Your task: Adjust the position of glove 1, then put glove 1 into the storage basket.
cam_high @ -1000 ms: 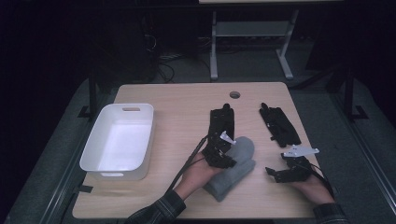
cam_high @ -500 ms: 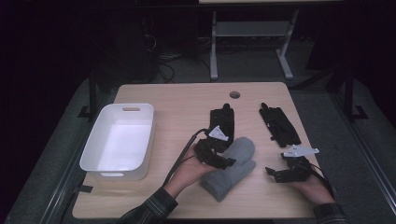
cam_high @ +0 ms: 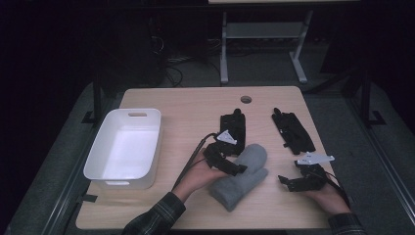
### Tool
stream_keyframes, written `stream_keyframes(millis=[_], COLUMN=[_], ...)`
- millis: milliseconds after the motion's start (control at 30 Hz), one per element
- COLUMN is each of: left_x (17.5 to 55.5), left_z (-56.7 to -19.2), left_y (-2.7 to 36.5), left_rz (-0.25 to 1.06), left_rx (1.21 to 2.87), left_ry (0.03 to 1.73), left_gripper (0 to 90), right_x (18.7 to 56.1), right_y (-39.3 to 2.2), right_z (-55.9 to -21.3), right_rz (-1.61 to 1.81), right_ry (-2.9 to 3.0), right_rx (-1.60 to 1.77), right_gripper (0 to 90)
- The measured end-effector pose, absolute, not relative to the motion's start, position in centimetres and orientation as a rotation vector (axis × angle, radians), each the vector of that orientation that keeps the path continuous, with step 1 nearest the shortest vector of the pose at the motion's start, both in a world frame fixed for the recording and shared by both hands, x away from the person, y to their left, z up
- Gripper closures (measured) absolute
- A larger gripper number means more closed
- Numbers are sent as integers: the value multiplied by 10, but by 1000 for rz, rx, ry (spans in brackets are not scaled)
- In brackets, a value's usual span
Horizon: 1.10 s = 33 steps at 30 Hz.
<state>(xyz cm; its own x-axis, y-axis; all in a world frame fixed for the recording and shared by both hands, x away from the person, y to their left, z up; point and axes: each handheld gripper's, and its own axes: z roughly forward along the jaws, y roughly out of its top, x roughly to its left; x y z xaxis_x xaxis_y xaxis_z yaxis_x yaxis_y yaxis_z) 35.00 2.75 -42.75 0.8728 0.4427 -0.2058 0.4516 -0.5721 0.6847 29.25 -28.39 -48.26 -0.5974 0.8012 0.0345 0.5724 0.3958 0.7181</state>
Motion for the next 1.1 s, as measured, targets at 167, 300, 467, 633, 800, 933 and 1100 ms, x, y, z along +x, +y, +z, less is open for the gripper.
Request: stream_keyframes(millis=[167, 300, 467, 633, 800, 933, 1100], left_x=[353, 355, 358, 357, 359, 358, 353], left_z=[-445, -456, -463, -463, -464, -463, -457], left_y=[20, 17, 18, 18, 19, 18, 17], left_rz=[-70, -130, -171, -236, -317, -324, -279], left_rx=[2295, 2308, 2305, 2292, 2286, 2294, 2320], left_ry=[653, 670, 669, 636, 617, 611, 582], left_gripper=[138, 128, 130, 255, 440, 552, 681], right_x=[293, 293, 292, 292, 292, 292, 292], right_y=[-284, -284, -284, -284, -283, -283, -283], right_z=[-483, -483, -483, -483, -483, -483, -483], right_rz=[1016, 1016, 1015, 1015, 1017, 1017, 1017], right_ry=[2342, 2342, 2341, 2342, 2339, 2339, 2338], right_rx=[1196, 1195, 1195, 1195, 1200, 1200, 1202], right_gripper=[110, 110, 110, 110, 110, 110, 110])
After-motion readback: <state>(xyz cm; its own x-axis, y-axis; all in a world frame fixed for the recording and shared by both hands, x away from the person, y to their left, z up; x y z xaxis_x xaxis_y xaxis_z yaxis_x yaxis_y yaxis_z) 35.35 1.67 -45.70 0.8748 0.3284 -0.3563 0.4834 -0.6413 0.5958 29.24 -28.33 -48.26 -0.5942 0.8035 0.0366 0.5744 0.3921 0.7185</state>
